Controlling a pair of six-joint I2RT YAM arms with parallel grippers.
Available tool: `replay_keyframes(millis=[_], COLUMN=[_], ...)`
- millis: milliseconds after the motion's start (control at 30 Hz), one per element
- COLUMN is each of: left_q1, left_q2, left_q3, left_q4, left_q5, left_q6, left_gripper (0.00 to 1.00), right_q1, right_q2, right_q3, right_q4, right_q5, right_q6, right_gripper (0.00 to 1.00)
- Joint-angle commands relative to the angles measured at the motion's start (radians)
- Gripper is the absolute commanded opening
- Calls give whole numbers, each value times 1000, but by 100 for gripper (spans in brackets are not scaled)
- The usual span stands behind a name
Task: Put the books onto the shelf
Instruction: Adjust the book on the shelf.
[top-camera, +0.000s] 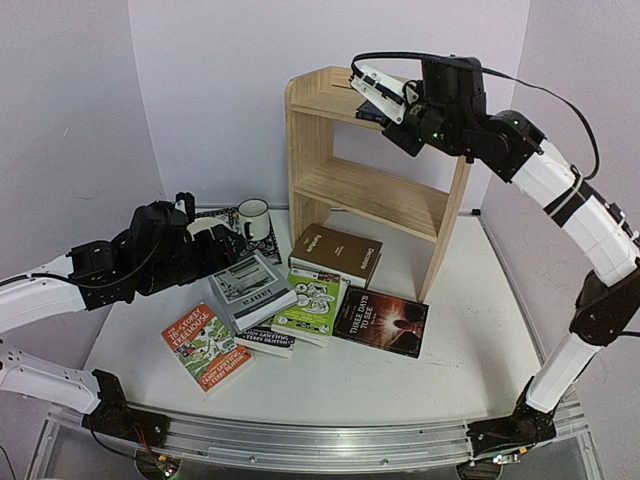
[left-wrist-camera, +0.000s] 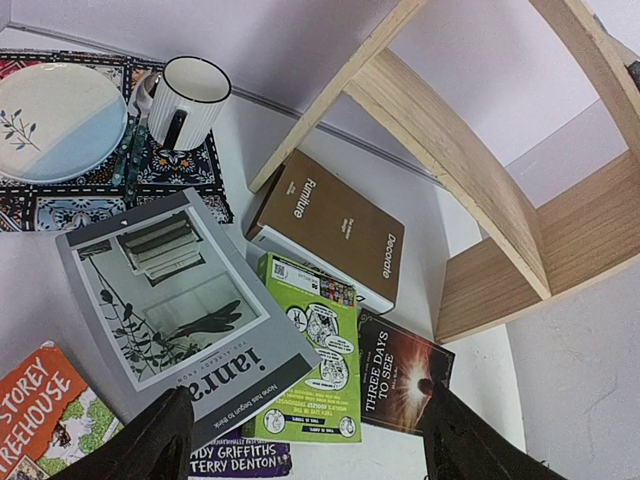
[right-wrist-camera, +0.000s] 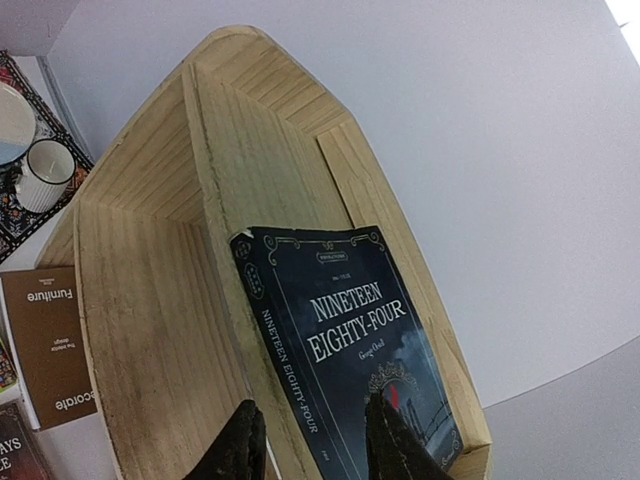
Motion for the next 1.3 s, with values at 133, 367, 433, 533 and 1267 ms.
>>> replay_keyframes(millis=[133,367,433,533,1267], left_q1=[3,4,4,4,4], left_q2=[22,28,34,45,72], left_q3=[19,28,33,39,51], left_q4=[32,33,33,33,33], left_q5=[0,-13,-14,-15,-28], left_q6=[1,11,14,18,28], left_gripper=[80,81,81,81,81], right_q1=[-53,-91,-99,-107,-163], right_q2=[77,103,107,113,178], right_q3=[69,93,98,103,157], right_q4=[28,27,27,27,27], right_q5=[-51,-69,-71,-71,-66], right_q6=[34,44,45,44,64], right_gripper=[33,29,28,28,22])
